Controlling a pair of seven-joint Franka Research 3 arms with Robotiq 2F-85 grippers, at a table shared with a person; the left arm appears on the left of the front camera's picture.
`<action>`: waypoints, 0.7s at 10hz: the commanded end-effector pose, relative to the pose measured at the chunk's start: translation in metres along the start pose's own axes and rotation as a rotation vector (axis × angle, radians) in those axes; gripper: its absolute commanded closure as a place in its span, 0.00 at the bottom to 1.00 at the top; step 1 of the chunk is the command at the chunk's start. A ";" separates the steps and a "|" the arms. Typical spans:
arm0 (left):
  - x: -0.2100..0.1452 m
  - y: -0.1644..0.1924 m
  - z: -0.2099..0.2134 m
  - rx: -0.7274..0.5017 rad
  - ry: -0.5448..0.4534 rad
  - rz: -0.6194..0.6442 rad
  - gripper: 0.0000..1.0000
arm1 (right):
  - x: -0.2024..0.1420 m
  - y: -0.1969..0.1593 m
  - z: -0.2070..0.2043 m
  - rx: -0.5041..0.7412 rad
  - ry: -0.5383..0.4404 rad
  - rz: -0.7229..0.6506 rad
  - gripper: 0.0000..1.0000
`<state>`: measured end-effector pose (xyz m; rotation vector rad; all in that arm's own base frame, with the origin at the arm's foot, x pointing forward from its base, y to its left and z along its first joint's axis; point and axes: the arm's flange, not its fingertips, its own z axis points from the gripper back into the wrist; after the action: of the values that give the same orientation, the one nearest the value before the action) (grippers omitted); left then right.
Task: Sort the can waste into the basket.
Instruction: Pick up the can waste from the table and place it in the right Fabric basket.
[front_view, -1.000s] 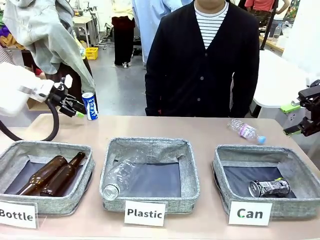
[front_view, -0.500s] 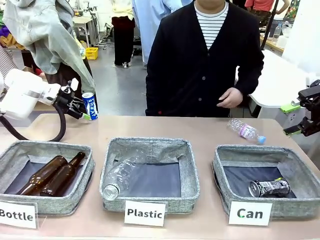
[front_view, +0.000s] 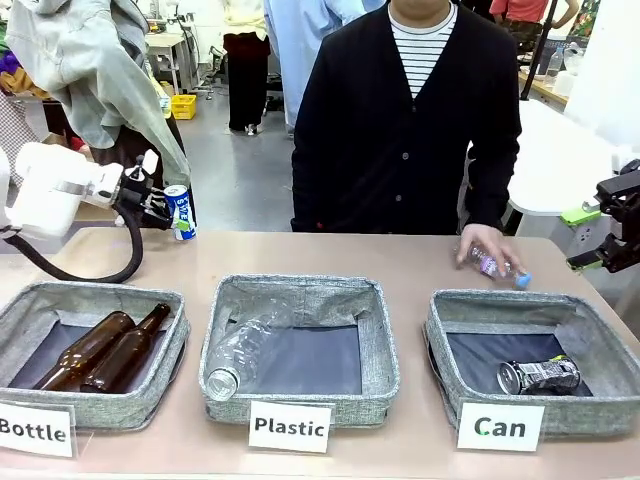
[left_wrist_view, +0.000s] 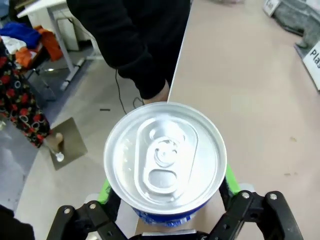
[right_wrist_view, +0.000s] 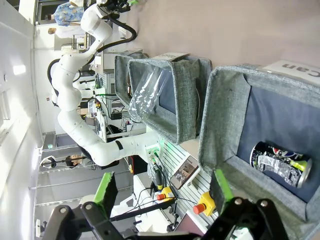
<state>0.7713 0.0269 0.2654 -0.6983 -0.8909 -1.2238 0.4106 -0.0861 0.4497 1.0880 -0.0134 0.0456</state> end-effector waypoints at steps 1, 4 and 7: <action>0.002 0.007 -0.002 -0.009 -0.069 0.004 0.58 | 0.000 0.000 0.002 -0.007 -0.007 0.020 0.00; 0.003 0.006 0.001 -0.021 -0.086 0.001 1.00 | 0.000 0.000 0.002 -0.007 -0.007 0.020 0.00; 0.013 -0.006 0.016 -0.037 -0.118 -0.010 1.00 | 0.000 0.000 0.002 -0.007 -0.007 0.020 0.00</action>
<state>0.7719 0.0305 0.2728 -0.7705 -0.9355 -1.2110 0.4106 -0.0861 0.4497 1.0880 -0.0133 0.0456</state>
